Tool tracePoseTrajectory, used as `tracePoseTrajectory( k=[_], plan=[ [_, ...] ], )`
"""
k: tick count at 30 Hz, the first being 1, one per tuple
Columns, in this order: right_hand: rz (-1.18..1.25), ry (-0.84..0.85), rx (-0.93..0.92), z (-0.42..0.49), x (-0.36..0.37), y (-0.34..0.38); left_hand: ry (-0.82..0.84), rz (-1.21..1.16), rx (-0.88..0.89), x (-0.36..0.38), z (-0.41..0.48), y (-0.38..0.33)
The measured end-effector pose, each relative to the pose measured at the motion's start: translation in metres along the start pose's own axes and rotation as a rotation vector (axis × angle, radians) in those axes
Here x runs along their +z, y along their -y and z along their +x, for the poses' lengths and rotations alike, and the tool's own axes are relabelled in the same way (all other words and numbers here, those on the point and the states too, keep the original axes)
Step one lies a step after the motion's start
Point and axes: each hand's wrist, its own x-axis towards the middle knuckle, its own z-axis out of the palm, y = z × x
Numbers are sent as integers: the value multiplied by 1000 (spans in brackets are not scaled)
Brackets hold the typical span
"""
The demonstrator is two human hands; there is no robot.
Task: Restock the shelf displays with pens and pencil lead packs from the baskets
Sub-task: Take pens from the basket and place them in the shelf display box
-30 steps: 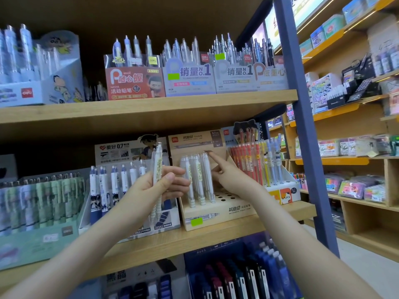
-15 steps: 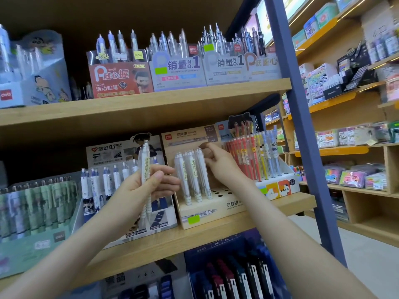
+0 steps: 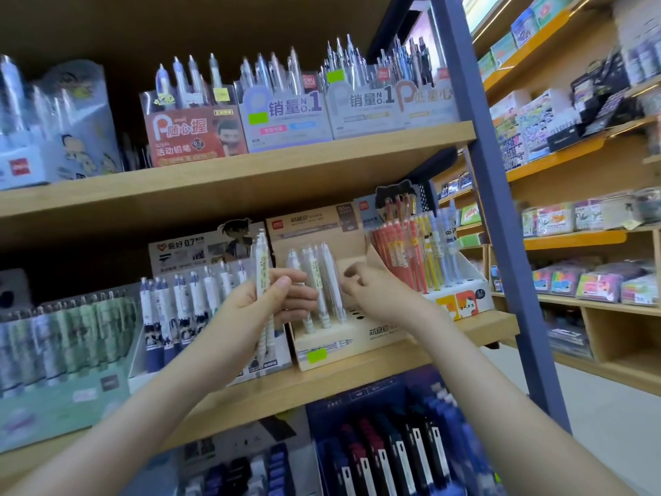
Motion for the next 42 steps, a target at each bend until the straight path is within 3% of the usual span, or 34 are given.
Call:
tracePoseTrajectory(
  k=[8,12,16,20,23,26,28,31,42],
  plan=[
    [-210,100,58,-30,-3,30,4,-74,3,12,-13,-2],
    [-155,77,62,-46,-6,42,32,-112,-5,13,-17,-10],
    [57,-125,-128,-61,-16,43,216,-122,-63,14,-19,-18],
    [359,79,-240,-78,-23,54,412,-40,-104,17,-18,-23],
    [400,18,-290,-81,-25,59,466,-26,-98,22,-16,-27],
    [582,-109,-282,-77,-32,60,401,-44,-53,19,-9,-31],
    [703,-312,-261,-71,-40,58,307,-51,-33,12,-4,-31],
    [655,-518,-245,-59,-49,48,142,-59,-29,0,-1,-24],
    [138,-371,-116,-1,-13,25,25,-152,50,-24,-1,-3]
  ],
)
